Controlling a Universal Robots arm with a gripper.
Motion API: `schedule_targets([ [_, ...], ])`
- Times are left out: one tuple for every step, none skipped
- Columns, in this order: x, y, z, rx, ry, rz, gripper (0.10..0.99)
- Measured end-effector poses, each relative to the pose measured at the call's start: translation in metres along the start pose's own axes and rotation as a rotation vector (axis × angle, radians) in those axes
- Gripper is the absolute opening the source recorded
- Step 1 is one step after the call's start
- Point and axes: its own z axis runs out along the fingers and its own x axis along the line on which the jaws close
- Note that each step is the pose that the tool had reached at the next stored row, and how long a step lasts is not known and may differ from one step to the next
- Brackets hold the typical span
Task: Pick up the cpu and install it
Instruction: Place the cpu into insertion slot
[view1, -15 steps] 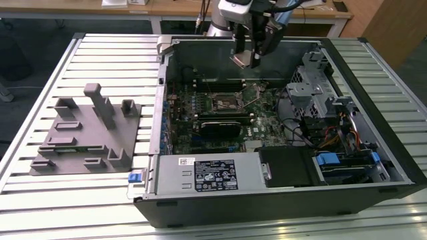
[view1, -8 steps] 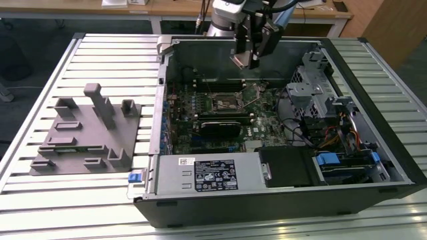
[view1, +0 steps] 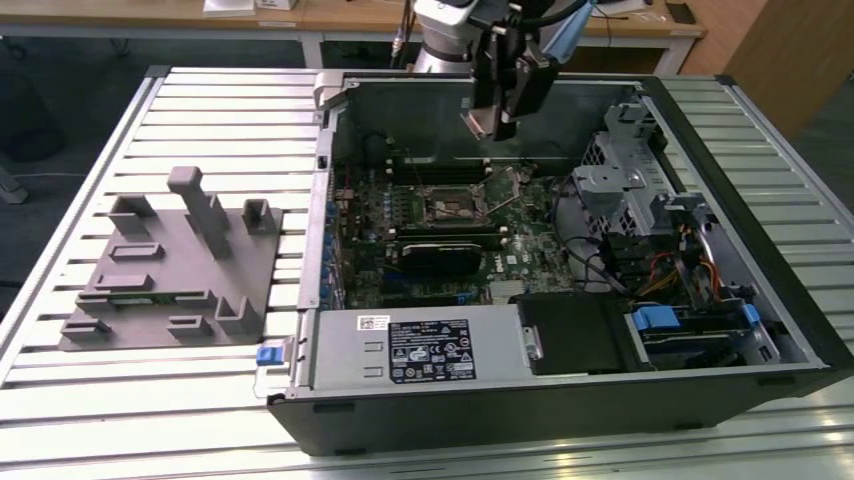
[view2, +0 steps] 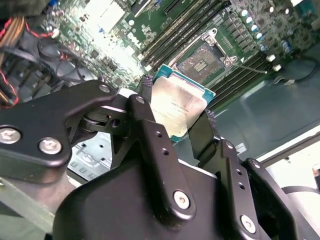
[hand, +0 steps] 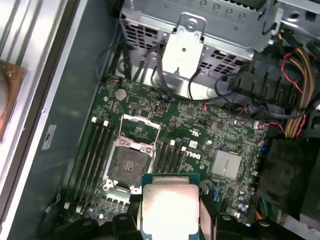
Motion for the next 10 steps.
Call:
schedule_targets([
  [0.0, 0.0, 0.0006, 0.0, -0.0008, 0.018, 0.541],
  [0.0, -0.0001, 0.0013, 0.001, -0.0016, 0.036, 0.541],
  [0.0, -0.0001, 0.0022, 0.001, -0.0024, 0.056, 0.541],
  [0.0001, -0.0002, 0.0031, 0.002, -0.0032, 0.073, 0.541],
  [0.0001, -0.0002, 0.004, 0.002, -0.004, 0.091, 0.541],
  [0.0001, -0.0003, 0.0049, 0.003, -0.0048, 0.109, 0.541],
  [0.0001, -0.0003, 0.0057, 0.003, -0.0057, 0.127, 0.541],
  [0.0001, -0.0003, 0.0065, 0.004, -0.0065, 0.145, 0.541],
  [0.0002, -0.0004, 0.0072, 0.004, -0.0072, 0.163, 0.541],
  [0.0002, -0.0004, 0.0078, 0.004, -0.0079, 0.179, 0.541],
])
